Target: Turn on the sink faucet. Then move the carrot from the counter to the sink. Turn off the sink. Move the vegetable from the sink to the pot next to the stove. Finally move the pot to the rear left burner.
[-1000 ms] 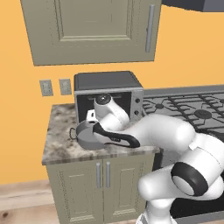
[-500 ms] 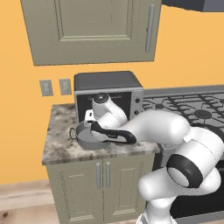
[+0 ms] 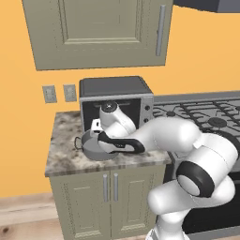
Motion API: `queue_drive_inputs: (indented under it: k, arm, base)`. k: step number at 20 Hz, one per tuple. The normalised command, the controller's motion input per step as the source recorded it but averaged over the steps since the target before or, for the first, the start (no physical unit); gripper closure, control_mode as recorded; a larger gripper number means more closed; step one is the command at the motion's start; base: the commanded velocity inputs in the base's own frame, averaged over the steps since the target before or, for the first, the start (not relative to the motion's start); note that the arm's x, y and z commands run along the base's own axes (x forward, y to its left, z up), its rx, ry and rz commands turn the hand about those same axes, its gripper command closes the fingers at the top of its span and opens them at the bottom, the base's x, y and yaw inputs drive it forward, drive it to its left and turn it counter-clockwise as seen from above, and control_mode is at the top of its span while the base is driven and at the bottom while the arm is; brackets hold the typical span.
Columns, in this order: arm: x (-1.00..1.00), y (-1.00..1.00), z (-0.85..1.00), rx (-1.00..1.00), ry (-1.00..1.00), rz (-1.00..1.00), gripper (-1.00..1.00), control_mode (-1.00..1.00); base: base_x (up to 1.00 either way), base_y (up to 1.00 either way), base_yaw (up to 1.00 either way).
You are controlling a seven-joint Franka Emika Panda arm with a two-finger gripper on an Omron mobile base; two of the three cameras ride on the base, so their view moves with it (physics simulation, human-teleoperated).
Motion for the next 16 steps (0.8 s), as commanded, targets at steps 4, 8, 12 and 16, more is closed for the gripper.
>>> queue_drive_inputs:
  k: [4, 8, 12, 16]
  arm:
    - [0.10, 0.00, -0.09, 0.02, 0.00, 0.00, 1.00, -1.00]
    - [0.14, 0.03, -0.09, 0.01, 0.02, 0.00, 1.00, -1.00]
    - [0.16, 0.07, -0.08, 0.00, 0.04, 0.00, 1.00, -1.00]
    - [0.16, 0.08, -0.09, 0.00, 0.05, 0.00, 1.00, -1.00]
  base:
    - [0.00, 0.00, 0.00]
    - [0.00, 0.00, 0.00]
    - [0.00, 0.00, 0.00]
    - [0.00, 0.00, 0.00]
